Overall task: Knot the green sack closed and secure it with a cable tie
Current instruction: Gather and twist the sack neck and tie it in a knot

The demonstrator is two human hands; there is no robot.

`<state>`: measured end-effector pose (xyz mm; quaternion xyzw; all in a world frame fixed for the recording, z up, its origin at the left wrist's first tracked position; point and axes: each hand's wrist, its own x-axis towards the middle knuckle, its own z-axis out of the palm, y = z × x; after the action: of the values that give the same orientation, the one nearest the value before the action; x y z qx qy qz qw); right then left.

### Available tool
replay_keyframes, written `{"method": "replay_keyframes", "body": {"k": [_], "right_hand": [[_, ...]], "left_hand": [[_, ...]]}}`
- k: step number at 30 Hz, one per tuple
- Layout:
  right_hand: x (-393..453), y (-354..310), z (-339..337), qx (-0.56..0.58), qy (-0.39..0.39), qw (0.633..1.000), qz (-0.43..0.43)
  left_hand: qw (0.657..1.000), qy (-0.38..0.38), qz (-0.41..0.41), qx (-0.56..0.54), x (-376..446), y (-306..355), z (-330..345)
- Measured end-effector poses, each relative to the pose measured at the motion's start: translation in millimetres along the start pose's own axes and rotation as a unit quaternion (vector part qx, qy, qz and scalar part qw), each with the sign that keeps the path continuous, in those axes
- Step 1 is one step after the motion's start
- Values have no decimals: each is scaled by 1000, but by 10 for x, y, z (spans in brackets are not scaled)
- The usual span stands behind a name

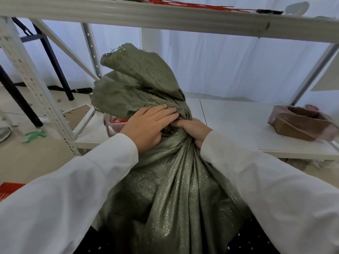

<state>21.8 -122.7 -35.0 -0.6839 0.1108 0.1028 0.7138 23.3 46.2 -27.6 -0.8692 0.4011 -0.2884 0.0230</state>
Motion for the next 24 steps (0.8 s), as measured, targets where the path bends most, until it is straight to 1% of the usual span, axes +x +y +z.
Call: {"method": "replay_keyframes", "body": {"k": [4, 6, 9, 11, 14, 16, 19, 22, 24], "right_hand": [[-46, -51, -52, -22, -62, 996, 55], [-85, -68, -88, -34, -100, 992, 74], [-127, -76, -170, -50, -140, 985, 87], [-151, -90, -213, -50, -148, 984, 85], [-185, -85, -231, -35, -137, 988, 62], [-181, -55, -212, -10, -110, 994, 28], [-144, -26, -167, 37, -71, 996, -25], [-93, -29, -160, 77, -43, 995, -46], [-79, -29, -156, 80, -44, 995, -44]], "left_hand": [[996, -46, 29, 67, 12, -73, 113], [994, -53, 39, 85, 50, -75, 151], [996, -41, 40, 72, 142, -52, 204], [997, -35, 39, 53, 204, -27, 218], [999, -26, 38, 1, 288, -7, 234], [999, -13, 38, -23, 315, -6, 220], [997, -20, 22, -67, 309, -16, 175], [996, 21, -6, -90, 268, -79, 78], [996, 44, -13, -75, 221, -157, 67]]}}
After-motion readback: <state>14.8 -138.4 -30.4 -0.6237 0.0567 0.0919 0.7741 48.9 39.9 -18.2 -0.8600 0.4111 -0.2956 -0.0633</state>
